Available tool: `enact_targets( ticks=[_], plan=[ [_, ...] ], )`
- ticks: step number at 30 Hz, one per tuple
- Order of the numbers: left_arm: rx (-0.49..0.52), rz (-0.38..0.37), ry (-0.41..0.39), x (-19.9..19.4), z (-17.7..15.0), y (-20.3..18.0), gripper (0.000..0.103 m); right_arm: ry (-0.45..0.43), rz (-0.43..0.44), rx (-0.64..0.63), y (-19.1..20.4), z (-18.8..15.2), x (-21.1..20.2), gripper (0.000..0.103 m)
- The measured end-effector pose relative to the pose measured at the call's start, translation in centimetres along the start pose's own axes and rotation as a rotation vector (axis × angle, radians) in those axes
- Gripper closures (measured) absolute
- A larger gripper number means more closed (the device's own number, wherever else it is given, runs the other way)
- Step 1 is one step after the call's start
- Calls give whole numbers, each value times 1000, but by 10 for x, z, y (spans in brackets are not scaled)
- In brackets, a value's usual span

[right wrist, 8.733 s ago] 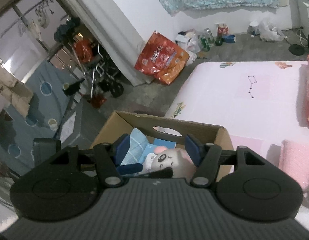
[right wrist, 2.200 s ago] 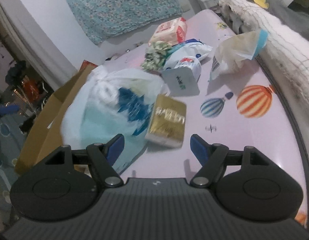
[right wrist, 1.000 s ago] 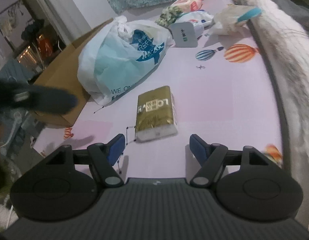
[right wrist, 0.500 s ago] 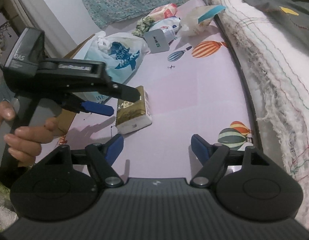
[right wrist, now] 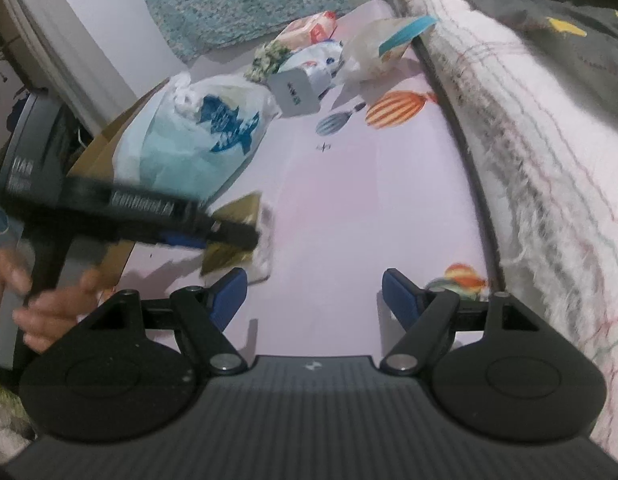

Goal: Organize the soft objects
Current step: 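Grasp the gold tissue pack with the left gripper while the right grasps the clear blue-edged bag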

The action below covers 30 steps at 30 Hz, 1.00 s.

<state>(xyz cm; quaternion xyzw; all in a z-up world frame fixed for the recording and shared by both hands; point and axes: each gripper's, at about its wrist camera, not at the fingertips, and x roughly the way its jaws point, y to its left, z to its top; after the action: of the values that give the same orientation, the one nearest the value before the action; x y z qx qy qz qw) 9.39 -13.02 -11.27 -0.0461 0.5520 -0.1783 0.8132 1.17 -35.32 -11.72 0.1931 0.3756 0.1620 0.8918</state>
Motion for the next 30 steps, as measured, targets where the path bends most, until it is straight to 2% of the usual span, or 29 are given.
enact_targets(
  ticks=[5, 10, 17, 21, 25, 26, 28, 30],
  plan=[
    [8, 0, -2, -4, -4, 11, 41, -62, 19, 47, -6, 30, 4, 28],
    [14, -16, -7, -5, -6, 17, 41, -141, 63, 108, -18, 75, 21, 28],
    [19, -43, -14, -7, -7, 24, 42, -231, 60, 298, -55, 138, 70, 27],
    [27, -47, -18, -5, -7, 23, 42, -248, 52, 388, -73, 163, 101, 27],
    [24, -50, -21, -6, -8, 24, 42, -225, 0, 412, -80, 180, 133, 28],
    [24, -51, -21, -6, -8, 24, 42, -218, -17, 413, -81, 182, 139, 31],
    [22, -52, -22, -6, -8, 25, 42, -196, -31, 404, -83, 184, 149, 51],
    [22, -51, -23, -6, -8, 25, 42, -192, 11, 430, -87, 180, 153, 63]
  ],
)
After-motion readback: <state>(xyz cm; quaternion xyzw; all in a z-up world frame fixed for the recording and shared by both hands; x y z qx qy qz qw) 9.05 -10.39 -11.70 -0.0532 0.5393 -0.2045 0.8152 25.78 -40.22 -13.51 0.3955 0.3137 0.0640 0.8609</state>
